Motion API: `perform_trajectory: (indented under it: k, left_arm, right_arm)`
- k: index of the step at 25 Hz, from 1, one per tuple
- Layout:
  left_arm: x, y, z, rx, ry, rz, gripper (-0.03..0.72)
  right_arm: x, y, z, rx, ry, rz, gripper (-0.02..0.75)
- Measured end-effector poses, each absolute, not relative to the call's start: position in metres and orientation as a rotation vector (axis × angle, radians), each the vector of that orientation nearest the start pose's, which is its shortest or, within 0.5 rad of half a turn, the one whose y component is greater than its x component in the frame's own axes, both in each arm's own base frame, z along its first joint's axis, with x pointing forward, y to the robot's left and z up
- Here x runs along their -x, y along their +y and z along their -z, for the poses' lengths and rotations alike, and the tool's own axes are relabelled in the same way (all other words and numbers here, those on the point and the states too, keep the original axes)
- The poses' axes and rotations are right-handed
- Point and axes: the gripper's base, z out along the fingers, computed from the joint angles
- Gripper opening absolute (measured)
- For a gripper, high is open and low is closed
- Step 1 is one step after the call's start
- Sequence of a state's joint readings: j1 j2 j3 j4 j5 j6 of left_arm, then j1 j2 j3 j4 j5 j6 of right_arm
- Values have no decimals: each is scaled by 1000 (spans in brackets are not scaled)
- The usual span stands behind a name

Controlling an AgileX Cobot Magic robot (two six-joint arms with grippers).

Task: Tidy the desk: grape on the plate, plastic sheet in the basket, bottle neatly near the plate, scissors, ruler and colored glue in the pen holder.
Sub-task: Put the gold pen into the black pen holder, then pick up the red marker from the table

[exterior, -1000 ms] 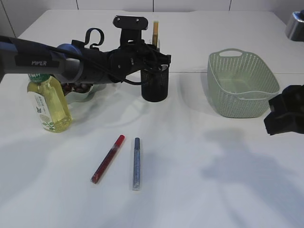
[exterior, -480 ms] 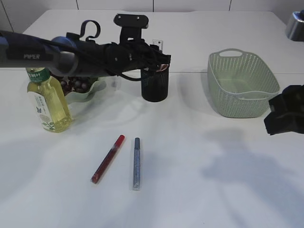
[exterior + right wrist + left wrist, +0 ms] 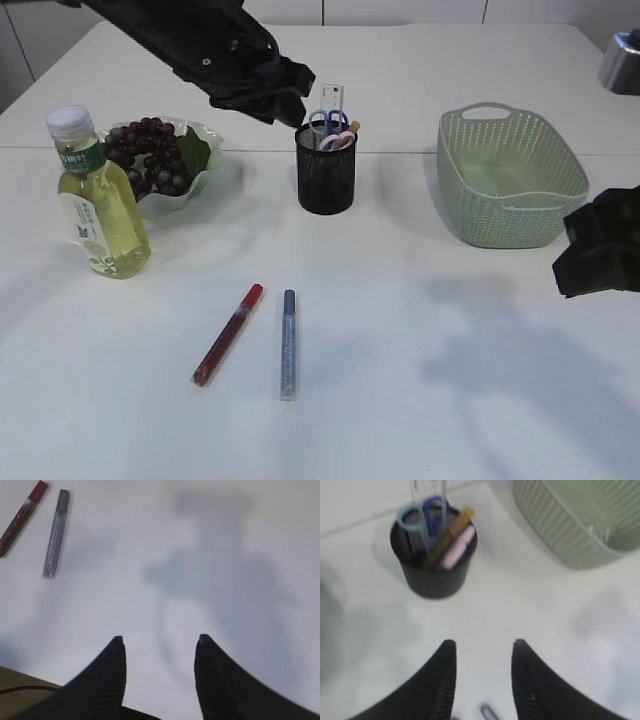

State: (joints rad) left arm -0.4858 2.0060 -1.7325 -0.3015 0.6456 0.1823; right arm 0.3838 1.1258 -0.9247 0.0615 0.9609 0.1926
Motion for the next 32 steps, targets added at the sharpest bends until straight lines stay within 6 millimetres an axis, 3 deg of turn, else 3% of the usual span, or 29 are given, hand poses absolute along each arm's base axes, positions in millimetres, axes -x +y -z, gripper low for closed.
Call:
perform_trajectory:
  k: [3,9,13,19,32]
  left_arm:
    - [-383,-223,-279,-659,2532,446,274]
    - [-362,-206,-266,-634,2882,296,269]
    - [-362,-212,-251,-557,2951,235,269]
    - [-358,-234,-218,-577,3009,93,268]
    - [-365,-234,-152,-604,3134,-70,268]
  right_arm:
    - [-190,83,-307,216,2678,-292,365]
    - [-188,86,-307,201,2692,-334,365]
    - [-188,87,-308,194,2696,-354,365]
    - [-186,86,-307,197,2721,-352,365]
    - [-183,86,-305,201,2750,-344,365]
